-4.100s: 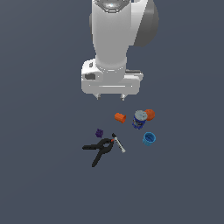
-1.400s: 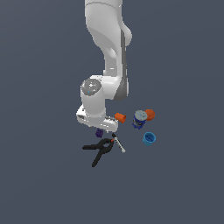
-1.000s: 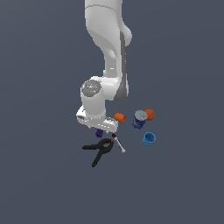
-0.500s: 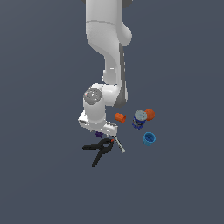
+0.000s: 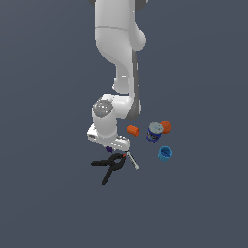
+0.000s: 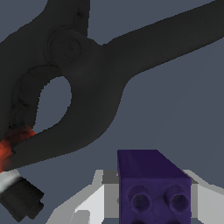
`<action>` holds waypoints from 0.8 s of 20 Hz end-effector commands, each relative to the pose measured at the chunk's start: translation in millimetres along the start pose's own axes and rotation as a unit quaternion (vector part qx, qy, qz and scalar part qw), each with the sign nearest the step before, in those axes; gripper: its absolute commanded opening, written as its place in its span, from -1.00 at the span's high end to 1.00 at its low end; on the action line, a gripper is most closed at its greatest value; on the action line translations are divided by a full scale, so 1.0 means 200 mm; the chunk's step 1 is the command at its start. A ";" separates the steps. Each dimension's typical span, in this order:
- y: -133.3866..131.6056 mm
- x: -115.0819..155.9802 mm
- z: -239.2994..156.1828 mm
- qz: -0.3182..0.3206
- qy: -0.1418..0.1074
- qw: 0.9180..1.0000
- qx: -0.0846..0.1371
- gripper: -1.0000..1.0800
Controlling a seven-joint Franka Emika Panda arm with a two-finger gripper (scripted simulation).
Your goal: Pick up a designated object from a clutter of objects.
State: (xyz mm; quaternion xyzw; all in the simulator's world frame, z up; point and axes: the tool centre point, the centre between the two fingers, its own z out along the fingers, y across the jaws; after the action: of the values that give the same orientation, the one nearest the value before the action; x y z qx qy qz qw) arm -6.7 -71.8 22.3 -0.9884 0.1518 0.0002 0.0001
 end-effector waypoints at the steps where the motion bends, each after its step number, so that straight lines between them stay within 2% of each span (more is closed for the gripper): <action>1: 0.00 0.00 0.00 0.000 0.000 1.000 0.000 1.00; 9: -0.01 0.00 -0.02 0.000 0.000 1.000 0.000 1.00; 16: -0.05 -0.03 -0.14 0.000 0.000 1.000 0.000 1.00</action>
State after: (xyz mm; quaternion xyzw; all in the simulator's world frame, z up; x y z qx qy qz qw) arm -8.8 -63.6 43.3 -0.9884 0.1521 0.0007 0.0001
